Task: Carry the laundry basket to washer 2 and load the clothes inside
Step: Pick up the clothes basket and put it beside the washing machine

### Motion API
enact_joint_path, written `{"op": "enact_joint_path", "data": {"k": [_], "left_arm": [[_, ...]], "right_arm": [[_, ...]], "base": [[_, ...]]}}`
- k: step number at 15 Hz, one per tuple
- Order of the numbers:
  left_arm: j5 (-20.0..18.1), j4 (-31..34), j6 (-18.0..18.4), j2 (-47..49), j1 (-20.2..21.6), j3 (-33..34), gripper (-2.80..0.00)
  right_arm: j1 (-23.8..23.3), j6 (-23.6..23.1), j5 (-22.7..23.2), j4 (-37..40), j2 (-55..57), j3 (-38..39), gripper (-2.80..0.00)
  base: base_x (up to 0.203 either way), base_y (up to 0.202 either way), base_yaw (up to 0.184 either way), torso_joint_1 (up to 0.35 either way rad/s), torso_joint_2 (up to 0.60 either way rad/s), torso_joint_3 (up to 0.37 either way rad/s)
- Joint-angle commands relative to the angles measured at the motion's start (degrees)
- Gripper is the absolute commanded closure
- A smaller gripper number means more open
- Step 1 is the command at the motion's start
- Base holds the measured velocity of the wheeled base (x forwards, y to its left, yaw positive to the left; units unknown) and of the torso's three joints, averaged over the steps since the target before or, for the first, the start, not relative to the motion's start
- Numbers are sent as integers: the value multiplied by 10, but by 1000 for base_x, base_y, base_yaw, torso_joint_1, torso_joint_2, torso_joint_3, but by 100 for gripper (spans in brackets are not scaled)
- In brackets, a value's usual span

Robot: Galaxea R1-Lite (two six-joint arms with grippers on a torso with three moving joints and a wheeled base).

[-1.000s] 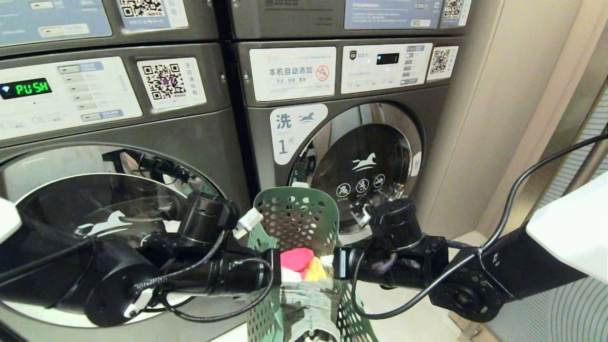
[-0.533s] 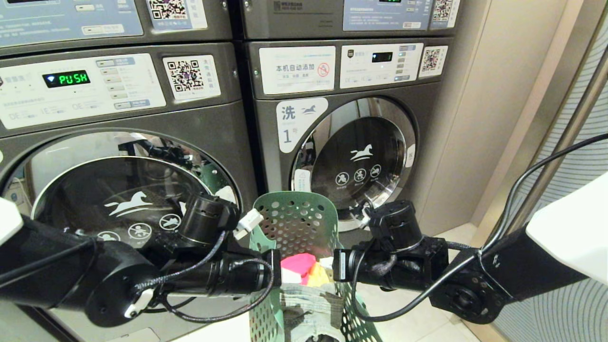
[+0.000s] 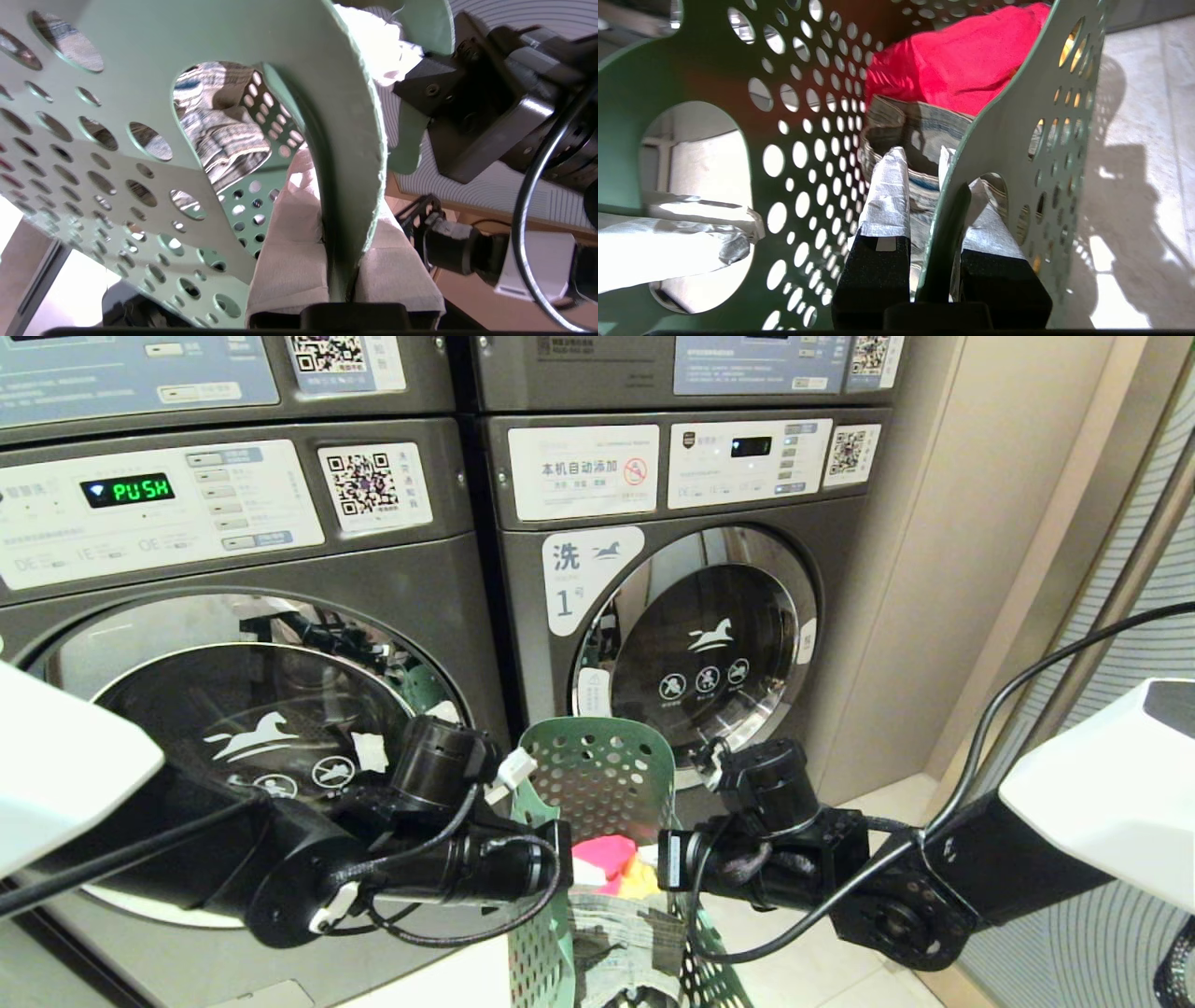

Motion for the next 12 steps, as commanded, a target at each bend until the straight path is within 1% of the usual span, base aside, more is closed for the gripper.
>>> {"op": "enact_joint_path", "data": {"k": [1, 5, 7, 9, 10, 12], "left_arm": [[-1, -6, -2, 45, -1, -13, 0], [-1, -10, -1, 100, -3, -65, 0], [0, -9, 1, 129, -3, -106, 0], [1, -4, 1, 157, -4, -148, 0], [1, -4, 2, 164, -8, -162, 0], [1, -3, 2, 177, -18, -179, 0]], "right_arm": [[-7, 2, -3, -3, 24, -1, 0], [-37, -1, -3, -4, 43, -4, 0], [-57, -24, -2, -5, 67, -11, 0], [-81, -36, -1, -25, 89, -19, 0], [-90, -38, -1, -42, 98, -20, 0], [-102, -38, 0, -49, 111, -20, 0]], "base": [[0, 0, 0, 0, 0, 0], [0, 0, 0, 0, 0, 0], [0, 0, 0, 0, 0, 0], [0, 0, 0, 0, 0, 0], [0, 0, 0, 0, 0, 0], [0, 0, 0, 0, 0, 0]]}}
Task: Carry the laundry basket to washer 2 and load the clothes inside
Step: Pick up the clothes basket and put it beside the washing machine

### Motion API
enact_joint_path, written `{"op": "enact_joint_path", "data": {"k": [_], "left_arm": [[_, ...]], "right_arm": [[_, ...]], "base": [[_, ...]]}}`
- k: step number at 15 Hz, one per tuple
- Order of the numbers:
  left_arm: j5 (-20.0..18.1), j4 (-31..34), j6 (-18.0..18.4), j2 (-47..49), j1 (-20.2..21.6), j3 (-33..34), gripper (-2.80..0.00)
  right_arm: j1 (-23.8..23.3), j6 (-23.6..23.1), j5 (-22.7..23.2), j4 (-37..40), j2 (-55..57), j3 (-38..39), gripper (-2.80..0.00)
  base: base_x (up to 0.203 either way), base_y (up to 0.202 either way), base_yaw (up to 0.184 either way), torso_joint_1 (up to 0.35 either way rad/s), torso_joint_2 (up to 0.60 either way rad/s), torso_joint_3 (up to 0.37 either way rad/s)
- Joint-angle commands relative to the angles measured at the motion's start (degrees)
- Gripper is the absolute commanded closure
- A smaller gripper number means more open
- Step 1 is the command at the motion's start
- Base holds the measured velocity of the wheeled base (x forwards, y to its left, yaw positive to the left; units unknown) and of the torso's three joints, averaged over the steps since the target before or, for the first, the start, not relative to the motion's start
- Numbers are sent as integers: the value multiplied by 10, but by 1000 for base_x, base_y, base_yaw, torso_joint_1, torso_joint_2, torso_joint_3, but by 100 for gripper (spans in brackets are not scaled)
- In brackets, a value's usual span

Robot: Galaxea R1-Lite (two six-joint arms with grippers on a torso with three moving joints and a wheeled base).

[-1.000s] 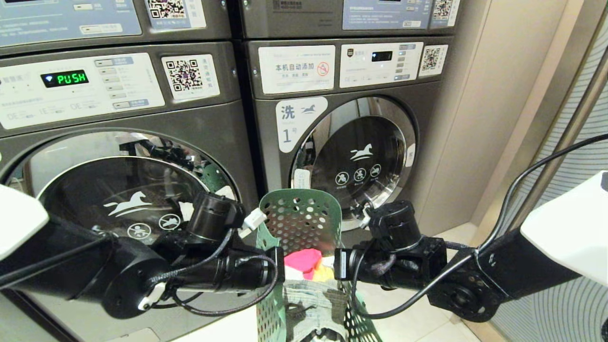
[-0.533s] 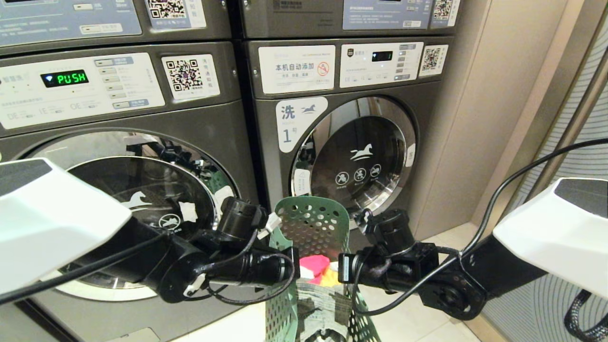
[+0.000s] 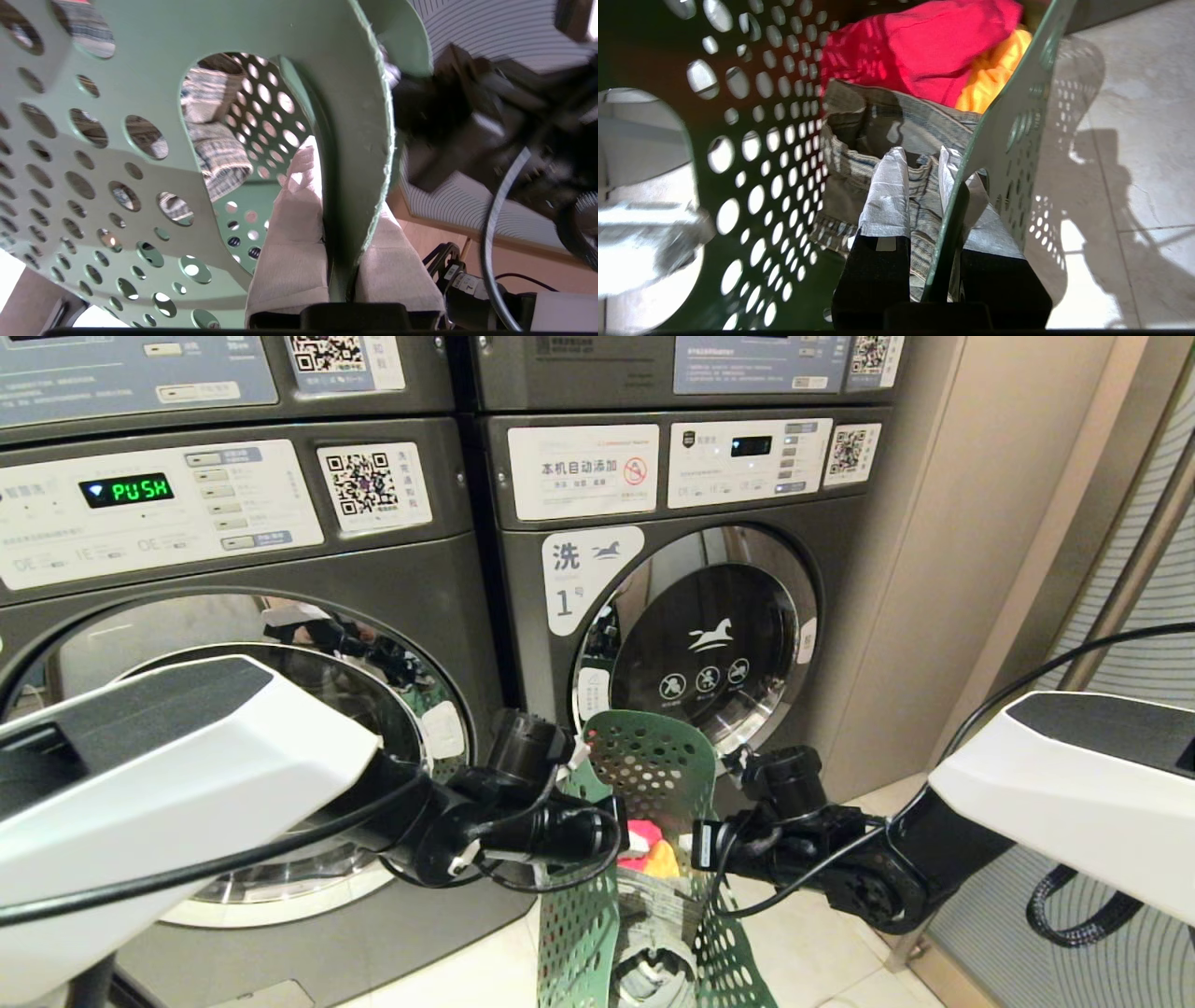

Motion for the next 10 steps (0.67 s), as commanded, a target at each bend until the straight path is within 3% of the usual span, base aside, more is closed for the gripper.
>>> {"op": "enact_joint_path", "data": {"k": [1, 4, 10], "left_arm": [[-2, 0, -2, 25, -7, -16, 0], [-1, 2, -2, 38, -11, -30, 0], [1, 53, -2, 47, -20, -65, 0]], "right_arm": [[-12, 2, 1, -3, 25, 0, 0], [-14, 3, 1, -3, 28, 0, 0], [-20, 4, 2, -4, 29, -1, 0]], "base": [[0, 0, 0, 0, 0, 0], [0, 0, 0, 2, 2, -39], [0, 0, 0, 3, 0, -176]]}}
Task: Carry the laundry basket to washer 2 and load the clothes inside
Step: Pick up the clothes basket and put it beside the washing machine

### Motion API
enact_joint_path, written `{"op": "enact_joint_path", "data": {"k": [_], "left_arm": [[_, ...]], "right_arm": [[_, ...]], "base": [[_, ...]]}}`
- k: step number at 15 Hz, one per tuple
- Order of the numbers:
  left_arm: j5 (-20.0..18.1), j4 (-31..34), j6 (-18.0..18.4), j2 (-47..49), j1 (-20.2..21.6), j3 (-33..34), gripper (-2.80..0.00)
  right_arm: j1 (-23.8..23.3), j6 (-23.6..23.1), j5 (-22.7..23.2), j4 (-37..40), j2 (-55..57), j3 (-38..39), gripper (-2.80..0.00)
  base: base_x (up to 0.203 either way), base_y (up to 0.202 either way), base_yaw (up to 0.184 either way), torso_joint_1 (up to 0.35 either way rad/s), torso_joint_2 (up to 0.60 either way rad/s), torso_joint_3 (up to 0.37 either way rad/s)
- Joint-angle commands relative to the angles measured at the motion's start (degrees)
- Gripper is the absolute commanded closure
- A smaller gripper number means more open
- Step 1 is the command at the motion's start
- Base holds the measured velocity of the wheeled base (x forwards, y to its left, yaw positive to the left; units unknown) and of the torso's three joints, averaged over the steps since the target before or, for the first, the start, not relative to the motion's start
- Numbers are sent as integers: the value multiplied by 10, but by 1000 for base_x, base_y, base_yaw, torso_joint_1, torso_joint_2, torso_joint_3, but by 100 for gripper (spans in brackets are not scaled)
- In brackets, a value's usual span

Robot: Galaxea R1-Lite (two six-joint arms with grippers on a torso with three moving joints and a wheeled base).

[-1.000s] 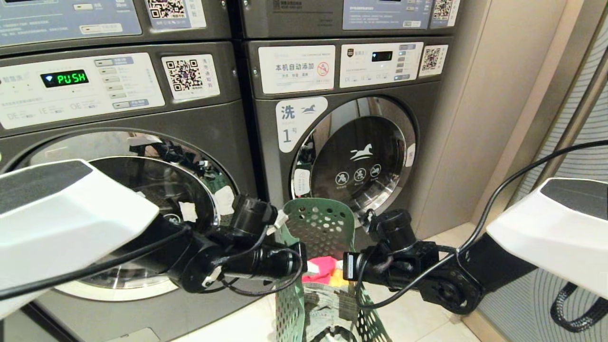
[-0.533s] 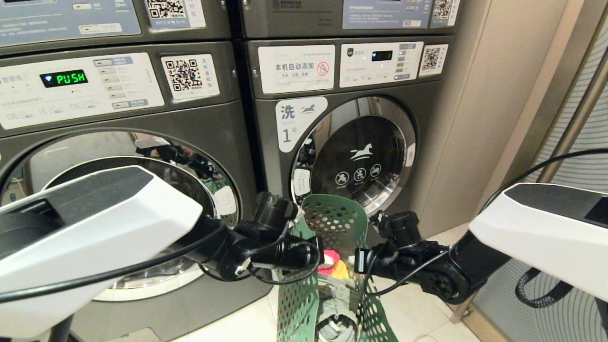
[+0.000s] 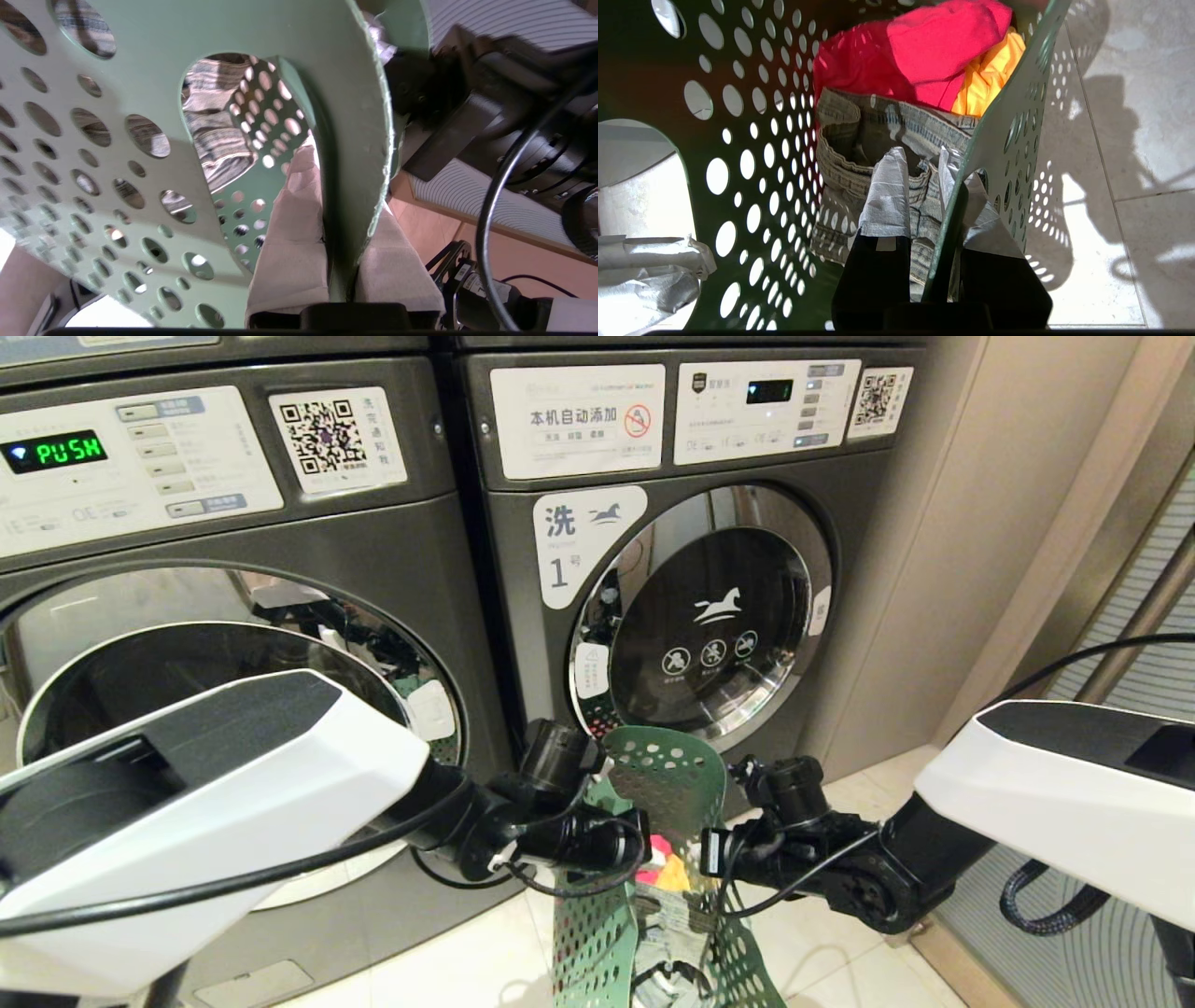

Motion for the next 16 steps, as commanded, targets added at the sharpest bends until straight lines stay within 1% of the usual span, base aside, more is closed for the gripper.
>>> {"op": "enact_joint_path", "data": {"k": [1, 3, 7, 11, 16], "left_arm": [[0, 15, -2, 5, -2, -14, 0], [0, 39, -2, 6, -3, -30, 0], [1, 49, -2, 7, -4, -30, 0], [7, 89, -1, 6, -8, -52, 0], [11, 99, 0, 11, -11, -60, 0]], "right_arm": [[-6, 2, 1, -6, 7, 0, 0], [-9, 2, 2, -21, 9, 1, 0], [-9, 1, 1, -22, 7, 4, 0], [-12, 0, 0, -22, 1, 8, 0], [-14, 0, -1, -22, 1, 7, 0]], "base": [[0, 0, 0, 1, 0, -199], [0, 0, 0, 5, 1, -195], [0, 0, 0, 7, 1, -202], [0, 0, 0, 1, 2, -193], [0, 0, 0, 6, 1, -196]]}}
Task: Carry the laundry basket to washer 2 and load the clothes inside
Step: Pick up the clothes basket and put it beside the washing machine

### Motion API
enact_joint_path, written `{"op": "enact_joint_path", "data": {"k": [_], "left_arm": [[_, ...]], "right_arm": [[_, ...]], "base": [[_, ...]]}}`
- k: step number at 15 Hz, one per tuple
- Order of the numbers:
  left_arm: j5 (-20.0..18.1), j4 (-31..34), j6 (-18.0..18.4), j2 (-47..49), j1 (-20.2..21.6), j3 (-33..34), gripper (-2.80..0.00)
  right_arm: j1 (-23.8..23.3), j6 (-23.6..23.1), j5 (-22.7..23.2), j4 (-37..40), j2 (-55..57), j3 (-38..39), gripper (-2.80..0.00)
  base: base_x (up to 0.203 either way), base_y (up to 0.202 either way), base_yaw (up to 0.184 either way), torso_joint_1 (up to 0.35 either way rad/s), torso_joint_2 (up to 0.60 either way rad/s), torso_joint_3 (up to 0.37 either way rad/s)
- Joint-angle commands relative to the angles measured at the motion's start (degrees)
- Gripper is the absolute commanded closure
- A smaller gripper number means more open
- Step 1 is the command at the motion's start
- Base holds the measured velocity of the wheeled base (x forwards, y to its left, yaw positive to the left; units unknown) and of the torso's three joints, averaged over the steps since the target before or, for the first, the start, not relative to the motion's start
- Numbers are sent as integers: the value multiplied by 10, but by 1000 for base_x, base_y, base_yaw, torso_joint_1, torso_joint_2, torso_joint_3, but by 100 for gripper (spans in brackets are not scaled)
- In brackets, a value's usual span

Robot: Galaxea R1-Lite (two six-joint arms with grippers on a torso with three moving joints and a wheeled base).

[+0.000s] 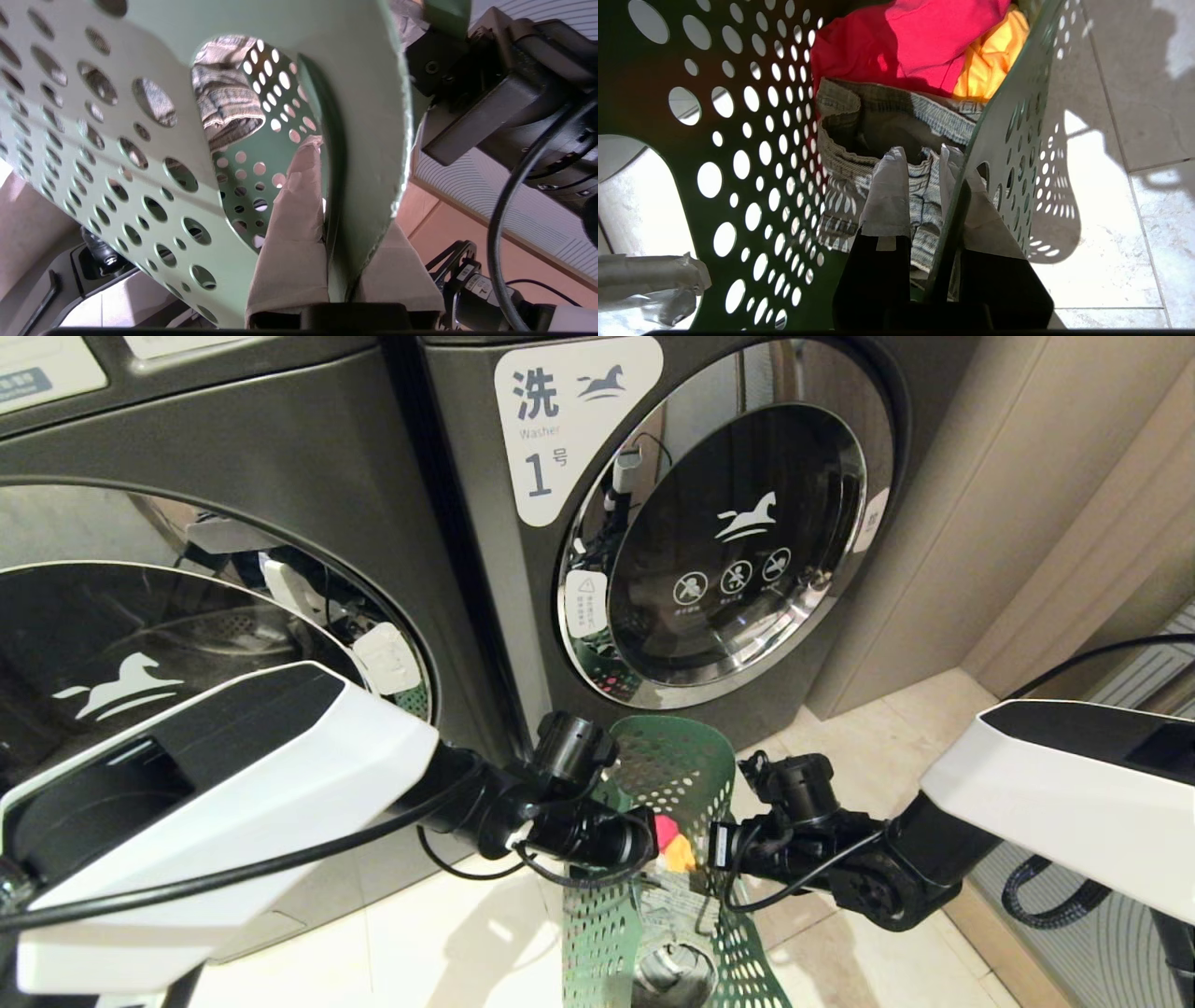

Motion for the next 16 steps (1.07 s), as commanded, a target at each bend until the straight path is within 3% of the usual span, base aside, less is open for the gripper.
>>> {"op": "enact_joint_path", "data": {"k": [1, 13, 16], "left_arm": [[-2, 3, -2, 1, -1, 0, 0], [4, 10, -3, 8, -9, -17, 0], [41, 9, -2, 12, -10, -18, 0]], "right_arm": [[0, 2, 1, -2, -1, 0, 0], [-19, 1, 0, -2, -10, 4, 0], [-20, 0, 0, -2, -11, 3, 0]], "base": [[0, 0, 0, -1, 7, -203], [0, 0, 0, 2, 4, -193], [0, 0, 0, 1, 2, -48]]}}
